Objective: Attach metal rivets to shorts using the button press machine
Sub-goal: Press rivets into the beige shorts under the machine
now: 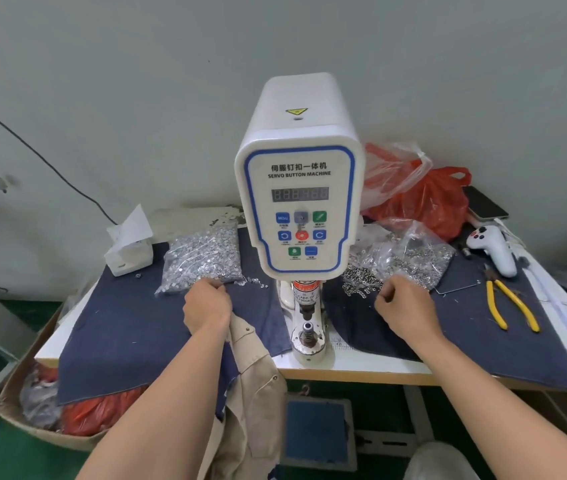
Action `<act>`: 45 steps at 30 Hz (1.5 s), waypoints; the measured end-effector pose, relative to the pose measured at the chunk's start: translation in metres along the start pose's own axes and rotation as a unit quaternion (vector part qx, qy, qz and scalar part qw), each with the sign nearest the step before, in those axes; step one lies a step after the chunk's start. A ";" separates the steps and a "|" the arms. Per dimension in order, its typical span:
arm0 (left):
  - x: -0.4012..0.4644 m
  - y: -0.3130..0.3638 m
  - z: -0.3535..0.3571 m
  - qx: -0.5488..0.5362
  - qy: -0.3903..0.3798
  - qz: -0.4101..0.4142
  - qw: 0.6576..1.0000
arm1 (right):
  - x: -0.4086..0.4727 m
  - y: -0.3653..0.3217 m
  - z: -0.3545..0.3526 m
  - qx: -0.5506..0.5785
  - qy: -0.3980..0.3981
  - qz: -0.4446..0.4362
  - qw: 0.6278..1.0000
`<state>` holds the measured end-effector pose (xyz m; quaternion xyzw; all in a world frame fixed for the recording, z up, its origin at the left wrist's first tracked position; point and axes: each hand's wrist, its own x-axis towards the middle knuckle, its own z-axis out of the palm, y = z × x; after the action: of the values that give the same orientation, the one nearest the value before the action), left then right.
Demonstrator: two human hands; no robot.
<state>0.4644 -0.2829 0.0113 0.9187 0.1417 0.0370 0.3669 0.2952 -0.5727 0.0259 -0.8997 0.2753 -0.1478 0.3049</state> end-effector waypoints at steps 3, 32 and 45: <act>-0.005 -0.003 -0.004 -0.043 -0.009 0.025 0.999 | 0.000 0.000 0.001 -0.005 -0.013 -0.005 1.000; -0.122 -0.013 -0.035 -0.207 -0.188 0.129 0.951 | -0.056 -0.060 0.010 0.478 -0.193 0.191 0.835; -0.133 -0.009 -0.030 -0.214 -0.202 0.129 0.947 | -0.060 -0.069 0.011 0.527 -0.274 0.277 0.755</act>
<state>0.3297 -0.2946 0.0316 0.8172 -0.0662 -0.0727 0.5679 0.2799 -0.4862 0.0550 -0.4828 0.2961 0.0741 0.8208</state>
